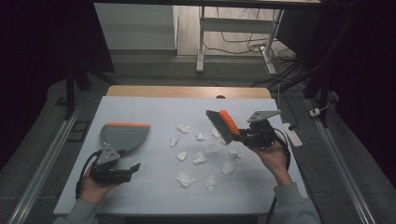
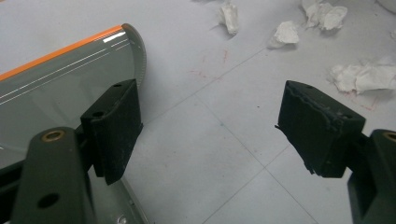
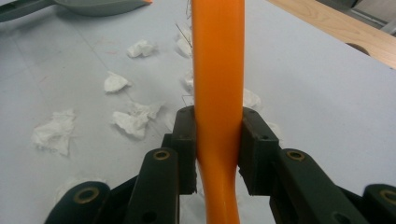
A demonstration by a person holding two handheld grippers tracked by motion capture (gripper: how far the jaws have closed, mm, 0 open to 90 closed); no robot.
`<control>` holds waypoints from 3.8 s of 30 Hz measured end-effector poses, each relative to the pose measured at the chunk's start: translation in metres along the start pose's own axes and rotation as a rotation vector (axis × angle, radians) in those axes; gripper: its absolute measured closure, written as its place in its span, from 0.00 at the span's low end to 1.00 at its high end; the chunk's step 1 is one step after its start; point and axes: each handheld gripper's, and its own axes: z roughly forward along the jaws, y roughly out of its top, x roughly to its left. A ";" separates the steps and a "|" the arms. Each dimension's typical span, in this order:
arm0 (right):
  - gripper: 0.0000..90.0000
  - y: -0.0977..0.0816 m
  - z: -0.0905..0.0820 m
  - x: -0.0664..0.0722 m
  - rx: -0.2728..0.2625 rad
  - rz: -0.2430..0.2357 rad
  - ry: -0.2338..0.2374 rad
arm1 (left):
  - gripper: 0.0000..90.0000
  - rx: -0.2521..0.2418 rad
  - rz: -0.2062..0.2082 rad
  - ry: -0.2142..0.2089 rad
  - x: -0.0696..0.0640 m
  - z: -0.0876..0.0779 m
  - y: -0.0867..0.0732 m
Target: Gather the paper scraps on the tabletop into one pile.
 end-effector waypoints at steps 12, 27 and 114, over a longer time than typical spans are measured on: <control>0.78 0.015 0.008 -0.040 0.111 0.062 -0.094 | 0.25 0.004 0.006 -0.022 -0.001 0.003 0.000; 0.78 0.041 0.069 -0.076 0.449 0.058 -0.157 | 0.25 0.008 -0.006 -0.045 0.001 0.007 -0.005; 0.79 0.122 0.184 0.011 0.587 -0.442 0.061 | 0.27 0.005 -0.029 -0.063 0.006 0.005 -0.011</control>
